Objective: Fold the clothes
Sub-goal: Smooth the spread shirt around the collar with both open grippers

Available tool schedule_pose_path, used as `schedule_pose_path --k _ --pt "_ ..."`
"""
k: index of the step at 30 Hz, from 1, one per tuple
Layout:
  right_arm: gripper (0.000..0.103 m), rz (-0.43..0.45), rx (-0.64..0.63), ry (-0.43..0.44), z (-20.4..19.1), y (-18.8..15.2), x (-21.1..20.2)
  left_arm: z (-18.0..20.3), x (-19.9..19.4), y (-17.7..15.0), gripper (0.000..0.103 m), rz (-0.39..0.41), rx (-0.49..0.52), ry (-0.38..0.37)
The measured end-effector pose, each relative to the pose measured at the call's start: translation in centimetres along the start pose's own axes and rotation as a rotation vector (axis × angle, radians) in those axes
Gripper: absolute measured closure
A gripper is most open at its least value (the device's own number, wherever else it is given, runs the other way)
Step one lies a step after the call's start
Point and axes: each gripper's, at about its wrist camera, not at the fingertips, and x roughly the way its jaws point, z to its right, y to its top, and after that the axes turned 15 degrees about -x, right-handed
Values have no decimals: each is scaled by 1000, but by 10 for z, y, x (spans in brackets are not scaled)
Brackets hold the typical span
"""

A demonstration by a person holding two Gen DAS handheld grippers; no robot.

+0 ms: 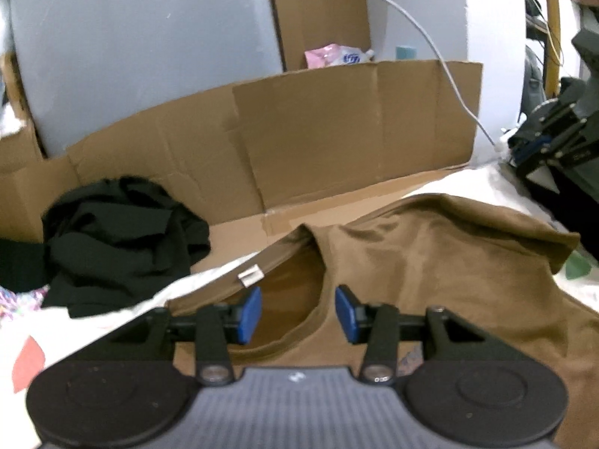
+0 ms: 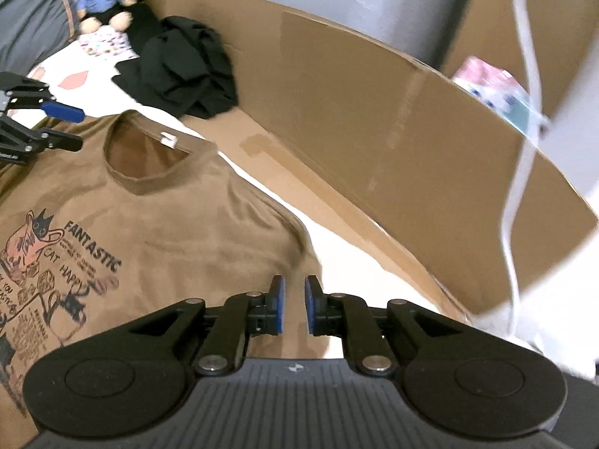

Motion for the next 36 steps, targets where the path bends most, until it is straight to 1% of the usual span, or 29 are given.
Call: schedule_pose_path --k 5,6,7,8,9,10,12,13,16,19,20,21,22,24,26,31,32,33,34,35,36 --pt "89 -3 26 28 -3 -30 -21 22 -3 1 56 -25 -2 -21" --pt "87 -5 34 49 -6 -37 -25 25 -1 2 55 -30 -15 -24" --pt "78 -10 32 66 -10 -43 -28 28 1 2 55 -35 -29 -27" --pt "71 -18 20 78 -15 -47 -29 31 4 3 55 -39 -43 -29" --pt "61 -27 7 89 -20 -51 -30 33 6 4 55 -44 -57 -32" --pt "58 -35 -13 97 -24 -53 -32 35 10 6 55 -49 -90 -31" --pt "58 -47 -34 108 -34 -59 -37 38 12 11 55 -53 -133 -28" --pt "58 -48 -32 105 -37 -60 -38 38 11 15 55 -54 -184 -38" --pt "58 -32 -33 95 -47 -65 -39 36 2 20 54 -47 -277 -72" --pt "59 -48 -72 87 -58 -67 -33 39 -7 18 52 -50 -249 -64" --pt "59 -56 -83 91 -59 -68 -30 38 -9 17 52 -53 -238 -60" --pt "63 -65 -92 98 -60 -69 -27 38 -10 15 52 -55 -226 -54" --pt "81 -68 -90 114 -58 -71 -25 37 -12 13 52 -58 -215 -49" --pt "101 -50 -48 142 -48 -73 -24 34 -12 10 52 -62 -216 -46" --pt "102 -30 -13 128 -35 -73 -26 26 -9 3 52 -72 -251 -51" --pt "103 -9 12 4 9 -63 -35 17 0 -6 52 -96 -290 -65" --pt "103 -5 37 -2 18 -62 -37 17 0 -7 52 -96 -289 -66" --pt "103 -2 60 -5 25 -60 -40 16 2 -8 52 -99 -287 -70" --pt "101 2 75 10 27 -58 -42 16 4 -10 52 -100 -285 -75" --pt "101 4 82 36 27 -58 -43 15 6 -13 52 -101 -283 -81" --pt "99 6 83 88 23 -57 -45 14 8 -16 52 -105 -285 -85"
